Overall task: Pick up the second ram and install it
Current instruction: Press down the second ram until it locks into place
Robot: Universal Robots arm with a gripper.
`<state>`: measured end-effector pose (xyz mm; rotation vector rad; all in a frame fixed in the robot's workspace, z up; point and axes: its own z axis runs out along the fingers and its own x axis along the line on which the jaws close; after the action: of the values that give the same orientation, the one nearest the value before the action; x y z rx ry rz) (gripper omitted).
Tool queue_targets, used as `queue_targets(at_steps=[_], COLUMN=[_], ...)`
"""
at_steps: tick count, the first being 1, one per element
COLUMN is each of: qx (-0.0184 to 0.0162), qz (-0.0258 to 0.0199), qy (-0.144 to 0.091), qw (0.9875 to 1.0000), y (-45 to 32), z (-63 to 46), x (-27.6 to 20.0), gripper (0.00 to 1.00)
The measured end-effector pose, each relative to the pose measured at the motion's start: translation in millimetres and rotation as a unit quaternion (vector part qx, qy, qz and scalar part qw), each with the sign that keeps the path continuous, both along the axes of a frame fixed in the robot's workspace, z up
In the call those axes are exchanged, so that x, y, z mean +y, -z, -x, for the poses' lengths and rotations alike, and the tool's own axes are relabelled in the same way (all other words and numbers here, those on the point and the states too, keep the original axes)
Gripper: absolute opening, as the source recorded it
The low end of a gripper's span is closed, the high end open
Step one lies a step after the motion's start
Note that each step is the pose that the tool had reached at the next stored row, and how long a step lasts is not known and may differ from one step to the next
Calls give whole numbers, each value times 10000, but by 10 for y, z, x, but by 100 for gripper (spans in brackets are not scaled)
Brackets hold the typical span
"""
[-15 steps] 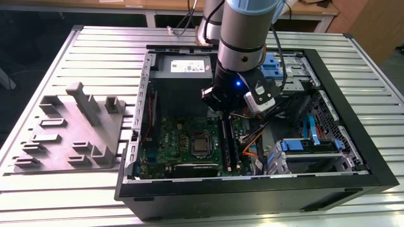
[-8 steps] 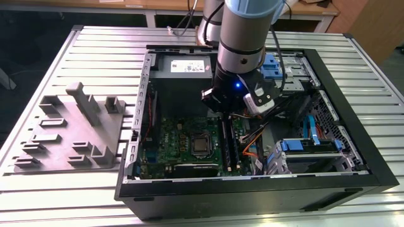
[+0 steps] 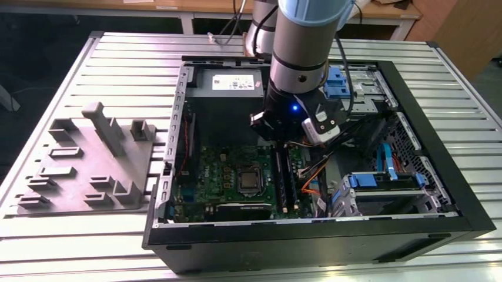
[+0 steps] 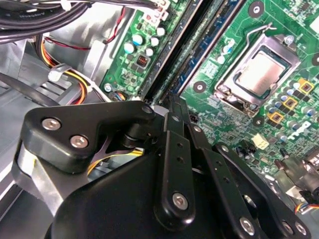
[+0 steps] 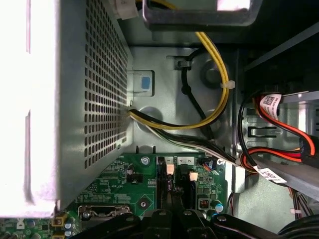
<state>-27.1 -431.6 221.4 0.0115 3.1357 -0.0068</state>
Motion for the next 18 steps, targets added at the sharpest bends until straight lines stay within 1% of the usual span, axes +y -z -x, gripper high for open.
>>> queue_targets(at_steps=[4, 8, 14, 18], qx=[0, -1, -1, 1], qz=[1, 1, 0, 5], qy=[0, 0, 0, 0], qw=[10000, 10000, 10000, 10000], y=[1, 34, 37, 57], z=[0, 3, 3, 4], x=[0, 0, 0, -1], gripper=[10, 10, 10, 10])
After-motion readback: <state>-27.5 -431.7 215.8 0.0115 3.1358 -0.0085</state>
